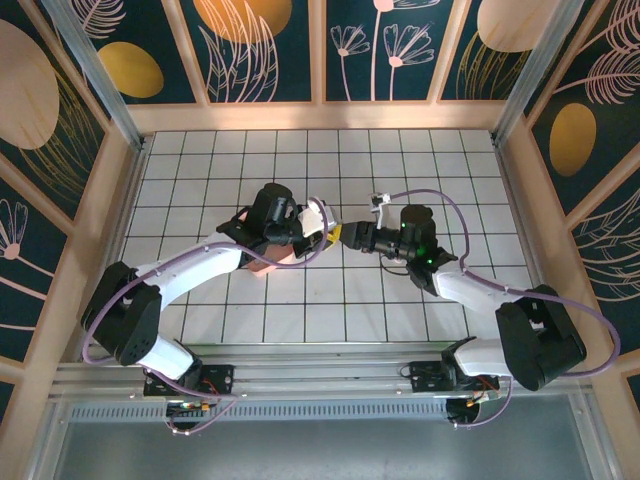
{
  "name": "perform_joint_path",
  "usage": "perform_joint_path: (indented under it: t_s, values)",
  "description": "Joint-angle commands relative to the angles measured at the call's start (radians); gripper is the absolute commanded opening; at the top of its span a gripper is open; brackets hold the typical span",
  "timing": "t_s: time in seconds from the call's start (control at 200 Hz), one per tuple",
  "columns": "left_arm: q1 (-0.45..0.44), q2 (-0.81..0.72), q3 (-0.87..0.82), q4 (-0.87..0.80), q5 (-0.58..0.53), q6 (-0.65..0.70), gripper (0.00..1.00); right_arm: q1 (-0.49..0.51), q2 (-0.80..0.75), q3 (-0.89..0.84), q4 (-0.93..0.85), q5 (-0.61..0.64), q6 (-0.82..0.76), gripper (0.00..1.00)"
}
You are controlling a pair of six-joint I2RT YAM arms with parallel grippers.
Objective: Load the staples into the stapler
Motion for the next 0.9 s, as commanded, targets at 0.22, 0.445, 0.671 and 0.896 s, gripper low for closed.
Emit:
perform_joint_path:
  t_s: [0.22, 0.445, 0.671, 0.896]
  values:
    - [-0.007, -0.030, 0.018, 0.041, 0.064, -0.012, 0.28, 0.004, -0.031, 0.005, -0.020, 0.058, -0.072, 0.28]
    - [-0.006, -0.034, 0.024, 0.041, 0.060, -0.020, 0.32, -0.004, -0.071, -0.008, -0.026, 0.074, -0.157, 0.19]
    - [-0.006, -0.037, 0.026, 0.046, 0.056, -0.029, 0.37, -0.003, -0.072, -0.013, -0.027, 0.065, -0.165, 0.16]
    - [-0.007, -0.041, 0.028, 0.039, 0.051, -0.046, 0.68, -0.008, -0.093, -0.026, -0.037, 0.062, -0.224, 0.14]
